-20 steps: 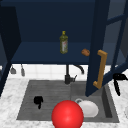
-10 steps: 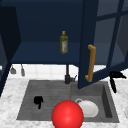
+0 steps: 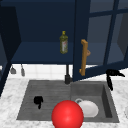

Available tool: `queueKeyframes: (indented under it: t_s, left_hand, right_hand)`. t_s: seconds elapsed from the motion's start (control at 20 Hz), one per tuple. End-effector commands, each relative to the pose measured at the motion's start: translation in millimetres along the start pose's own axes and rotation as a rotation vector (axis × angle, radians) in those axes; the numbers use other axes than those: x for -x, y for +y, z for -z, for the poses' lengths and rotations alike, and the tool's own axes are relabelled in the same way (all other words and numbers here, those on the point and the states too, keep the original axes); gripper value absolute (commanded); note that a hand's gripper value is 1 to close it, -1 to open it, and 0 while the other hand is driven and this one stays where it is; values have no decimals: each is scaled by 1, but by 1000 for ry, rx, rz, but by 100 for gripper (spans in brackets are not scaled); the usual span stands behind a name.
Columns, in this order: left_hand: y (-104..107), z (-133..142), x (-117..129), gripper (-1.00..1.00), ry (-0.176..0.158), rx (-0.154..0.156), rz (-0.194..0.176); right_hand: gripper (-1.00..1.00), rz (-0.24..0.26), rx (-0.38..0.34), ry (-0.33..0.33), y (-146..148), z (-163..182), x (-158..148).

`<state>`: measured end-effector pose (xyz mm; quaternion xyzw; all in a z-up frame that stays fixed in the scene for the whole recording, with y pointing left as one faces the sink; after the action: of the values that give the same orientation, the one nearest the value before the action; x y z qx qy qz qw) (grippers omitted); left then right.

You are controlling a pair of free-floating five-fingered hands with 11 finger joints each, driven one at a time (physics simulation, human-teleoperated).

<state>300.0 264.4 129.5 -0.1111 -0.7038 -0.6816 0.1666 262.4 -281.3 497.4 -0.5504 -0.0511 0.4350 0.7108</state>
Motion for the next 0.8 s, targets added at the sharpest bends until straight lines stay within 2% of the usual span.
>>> queueKeyframes:
  t_s: [0.0,0.75]
  left_hand:
    - [0,0,0,0,0,0,0]
    - [0,0,0,0,0,0,0]
  right_hand:
    - [-100,27,-13,58,-8,7,-24]
    - [-100,27,-28,340,-28,19,-82]
